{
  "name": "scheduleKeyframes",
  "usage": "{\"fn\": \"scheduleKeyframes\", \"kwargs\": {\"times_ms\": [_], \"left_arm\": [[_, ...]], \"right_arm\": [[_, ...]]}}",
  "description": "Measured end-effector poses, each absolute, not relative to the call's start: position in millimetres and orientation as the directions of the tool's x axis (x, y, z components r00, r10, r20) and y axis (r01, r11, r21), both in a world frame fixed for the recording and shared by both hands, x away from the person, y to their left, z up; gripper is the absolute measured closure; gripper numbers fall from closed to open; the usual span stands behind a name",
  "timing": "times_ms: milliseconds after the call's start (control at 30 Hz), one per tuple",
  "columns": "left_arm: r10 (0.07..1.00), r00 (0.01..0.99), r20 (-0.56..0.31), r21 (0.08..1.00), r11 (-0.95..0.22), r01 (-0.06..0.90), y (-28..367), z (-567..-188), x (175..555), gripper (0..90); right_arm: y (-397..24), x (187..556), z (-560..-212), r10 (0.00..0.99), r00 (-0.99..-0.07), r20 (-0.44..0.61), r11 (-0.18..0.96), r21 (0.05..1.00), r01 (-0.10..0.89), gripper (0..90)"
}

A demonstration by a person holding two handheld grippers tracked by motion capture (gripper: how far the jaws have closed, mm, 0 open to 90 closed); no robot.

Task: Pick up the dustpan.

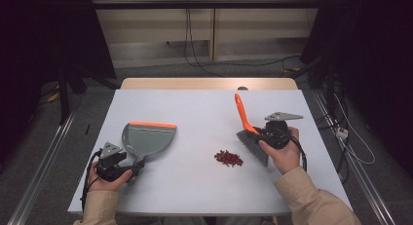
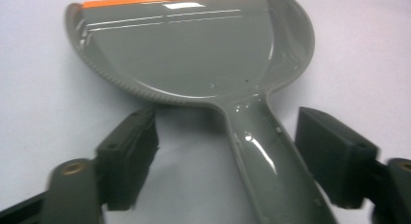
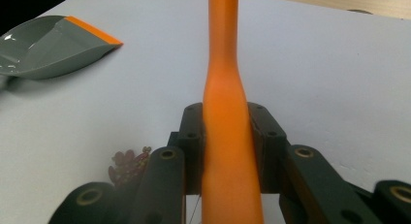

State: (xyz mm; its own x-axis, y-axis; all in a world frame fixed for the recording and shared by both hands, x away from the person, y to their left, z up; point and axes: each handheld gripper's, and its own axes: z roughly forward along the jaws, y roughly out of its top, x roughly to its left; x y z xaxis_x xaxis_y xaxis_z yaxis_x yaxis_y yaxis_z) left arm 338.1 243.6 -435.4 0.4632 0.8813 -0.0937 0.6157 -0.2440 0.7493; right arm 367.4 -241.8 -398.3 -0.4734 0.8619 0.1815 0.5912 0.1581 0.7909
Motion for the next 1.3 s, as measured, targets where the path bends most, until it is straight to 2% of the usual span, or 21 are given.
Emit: {"fn": "scheduleKeyframes", "kwargs": {"times_ms": [67, 200, 367, 500, 600, 867, 1000, 1300], "left_arm": [[0.882, 0.46, -0.101, 0.75, -0.237, 0.618, 242, -432, 340, 33.7], [0.897, 0.434, -0.09, 0.721, -0.242, 0.649, 233, -430, 344, 43.2], [0.915, 0.395, -0.078, 0.682, -0.24, 0.691, 231, -429, 349, 50.1], [0.914, 0.401, -0.061, 0.662, -0.264, 0.702, 228, -431, 350, 49.8], [0.905, 0.422, -0.062, 0.643, -0.287, 0.71, 225, -434, 355, 61.8], [0.89, 0.452, -0.057, 0.648, -0.311, 0.695, 229, -431, 360, 63.4], [0.871, 0.491, -0.025, 0.652, -0.358, 0.668, 229, -426, 359, 63.5], [0.787, 0.612, -0.08, 0.692, -0.398, 0.602, 227, -410, 350, 63.5]], "right_arm": [[-242, 368, -398, 0.862, -0.473, 0.181, 0.158, 0.792, 0.59, 71.1], [-243, 368, -397, 0.863, -0.473, 0.179, 0.159, 0.792, 0.589, 71.1], [-242, 369, -397, 0.864, -0.472, 0.175, 0.162, 0.791, 0.589, 71.1], [-242, 369, -398, 0.862, -0.475, 0.178, 0.163, 0.79, 0.591, 71.0], [-242, 370, -398, 0.864, -0.472, 0.177, 0.162, 0.789, 0.592, 71.0], [-243, 370, -400, 0.861, -0.476, 0.179, 0.164, 0.788, 0.593, 71.0], [-243, 370, -401, 0.86, -0.479, 0.178, 0.167, 0.788, 0.592, 71.1], [-247, 373, -400, 0.864, -0.469, 0.186, 0.151, 0.792, 0.592, 71.1]]}}
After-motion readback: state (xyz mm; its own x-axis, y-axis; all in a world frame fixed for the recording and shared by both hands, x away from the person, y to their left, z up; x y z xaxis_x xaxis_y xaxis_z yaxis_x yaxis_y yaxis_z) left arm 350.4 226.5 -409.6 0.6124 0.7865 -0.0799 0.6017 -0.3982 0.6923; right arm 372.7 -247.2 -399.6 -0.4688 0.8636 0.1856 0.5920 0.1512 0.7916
